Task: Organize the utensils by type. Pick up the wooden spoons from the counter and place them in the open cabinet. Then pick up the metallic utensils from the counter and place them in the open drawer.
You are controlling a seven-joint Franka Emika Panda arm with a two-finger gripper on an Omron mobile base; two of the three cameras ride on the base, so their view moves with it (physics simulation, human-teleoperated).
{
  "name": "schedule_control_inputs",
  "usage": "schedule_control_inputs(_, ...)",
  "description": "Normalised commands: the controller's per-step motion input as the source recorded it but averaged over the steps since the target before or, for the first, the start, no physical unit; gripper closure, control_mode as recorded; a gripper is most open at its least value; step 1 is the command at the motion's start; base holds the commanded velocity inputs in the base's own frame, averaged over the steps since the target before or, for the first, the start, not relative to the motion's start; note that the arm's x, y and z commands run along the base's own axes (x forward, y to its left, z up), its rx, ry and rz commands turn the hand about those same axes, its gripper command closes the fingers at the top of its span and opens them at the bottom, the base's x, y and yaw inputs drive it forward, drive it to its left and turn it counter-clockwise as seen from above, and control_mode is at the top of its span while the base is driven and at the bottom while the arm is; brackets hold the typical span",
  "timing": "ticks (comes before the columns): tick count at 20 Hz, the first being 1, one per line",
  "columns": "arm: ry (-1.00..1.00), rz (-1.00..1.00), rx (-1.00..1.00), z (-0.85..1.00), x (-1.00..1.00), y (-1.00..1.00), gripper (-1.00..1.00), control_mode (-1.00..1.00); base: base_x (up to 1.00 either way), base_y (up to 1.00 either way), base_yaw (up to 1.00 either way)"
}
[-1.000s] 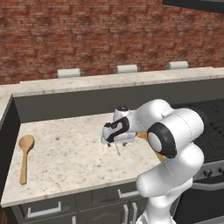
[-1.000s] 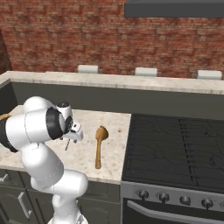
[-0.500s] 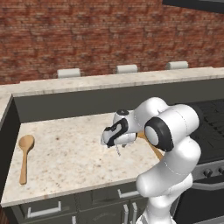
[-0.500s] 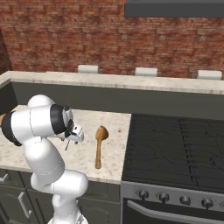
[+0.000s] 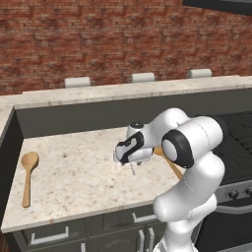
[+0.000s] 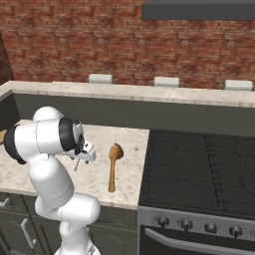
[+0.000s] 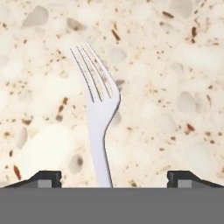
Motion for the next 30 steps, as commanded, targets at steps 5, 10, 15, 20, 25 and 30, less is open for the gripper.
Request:
schedule_control_inputs(5,0.00,0.00,0.00,0.00,0.00,0.00,1.00,-1.00,0.00,0.00,0.00)
schedule_control_inputs(10,0.00,0.00,0.00,0.00,0.00,0.00,1.00,-1.00,0.00,0.00,0.00)
schedule_control_inputs(15,0.00,0.00,0.00,0.00,0.00,0.00,1.00,-1.00,0.00,0.00,0.00)
schedule_control_inputs(20,0.00,0.00,0.00,0.00,0.00,0.01,1.00,-1.00,0.00,0.00,0.00)
schedule_control_inputs(25,-0.07,0.03,0.00,0.19,-0.01,0.00,1.00,-1.00,0.00,0.00,0.00)
schedule_control_inputs(30,-0.16,0.07,-0.05,0.53,0.00,0.00,1.00,-1.00,0.00,0.00,0.00)
